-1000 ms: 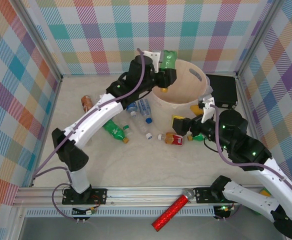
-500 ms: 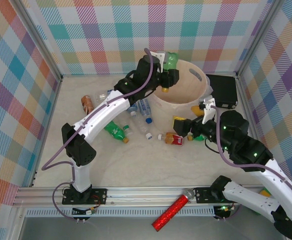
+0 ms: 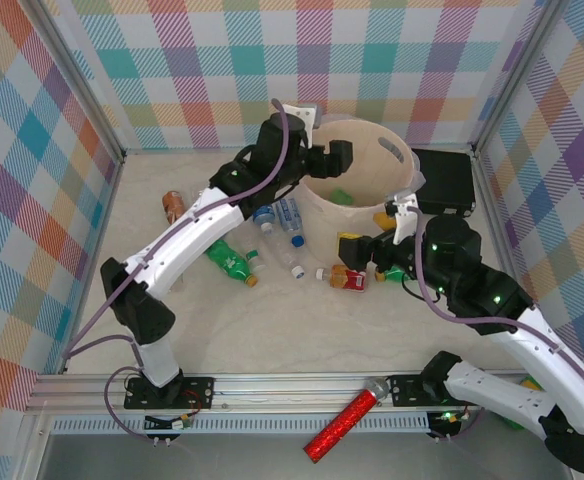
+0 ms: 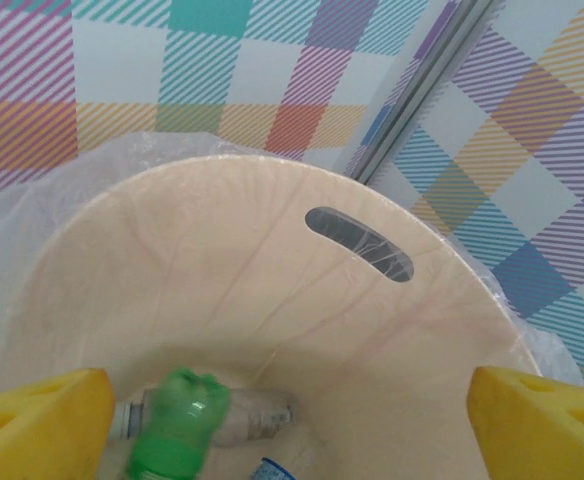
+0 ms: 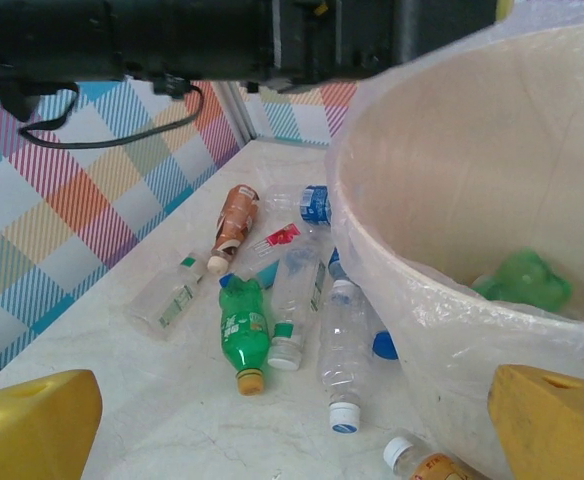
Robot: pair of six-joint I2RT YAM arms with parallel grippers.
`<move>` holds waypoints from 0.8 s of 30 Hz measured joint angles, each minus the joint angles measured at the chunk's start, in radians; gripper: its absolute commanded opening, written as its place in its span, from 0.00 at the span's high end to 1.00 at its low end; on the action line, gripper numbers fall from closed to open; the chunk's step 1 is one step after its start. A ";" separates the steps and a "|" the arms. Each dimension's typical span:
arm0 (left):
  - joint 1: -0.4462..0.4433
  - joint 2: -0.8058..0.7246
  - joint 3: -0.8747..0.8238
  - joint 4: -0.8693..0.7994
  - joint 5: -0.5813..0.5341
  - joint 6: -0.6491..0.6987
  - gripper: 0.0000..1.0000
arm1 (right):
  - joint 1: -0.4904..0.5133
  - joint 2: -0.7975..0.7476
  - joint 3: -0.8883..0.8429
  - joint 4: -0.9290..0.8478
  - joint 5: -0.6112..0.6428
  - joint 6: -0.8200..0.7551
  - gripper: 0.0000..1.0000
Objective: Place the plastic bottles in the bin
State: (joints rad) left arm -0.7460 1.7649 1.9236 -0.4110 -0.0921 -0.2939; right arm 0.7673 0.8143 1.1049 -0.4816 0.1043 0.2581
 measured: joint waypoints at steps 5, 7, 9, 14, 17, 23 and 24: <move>0.000 -0.098 -0.110 0.022 -0.012 -0.003 0.00 | 0.000 0.026 0.000 0.004 -0.012 0.008 0.01; 0.003 -0.144 -0.169 0.028 -0.020 -0.005 0.00 | 0.000 0.037 0.002 0.010 -0.018 0.015 0.01; 0.010 -0.192 -0.229 0.030 -0.029 -0.013 0.01 | 0.000 0.053 0.009 0.011 -0.031 0.019 0.01; 0.050 -0.340 -0.430 0.051 -0.053 -0.043 0.00 | 0.000 0.112 0.048 0.024 -0.064 0.033 0.01; 0.078 -0.414 -0.532 0.049 -0.069 -0.058 0.01 | 0.000 0.140 0.063 0.037 -0.077 0.042 0.01; 0.122 -0.514 -0.680 0.035 -0.131 -0.102 0.01 | 0.000 0.202 0.097 0.058 -0.114 0.045 0.01; 0.129 -0.532 -0.707 0.028 -0.138 -0.107 0.00 | 0.000 0.214 0.104 0.063 -0.122 0.045 0.01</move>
State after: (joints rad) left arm -0.6170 1.2331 1.2167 -0.3828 -0.2298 -0.4007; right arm 0.7673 1.0283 1.2091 -0.4187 -0.0174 0.3031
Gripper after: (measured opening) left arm 0.995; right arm 0.990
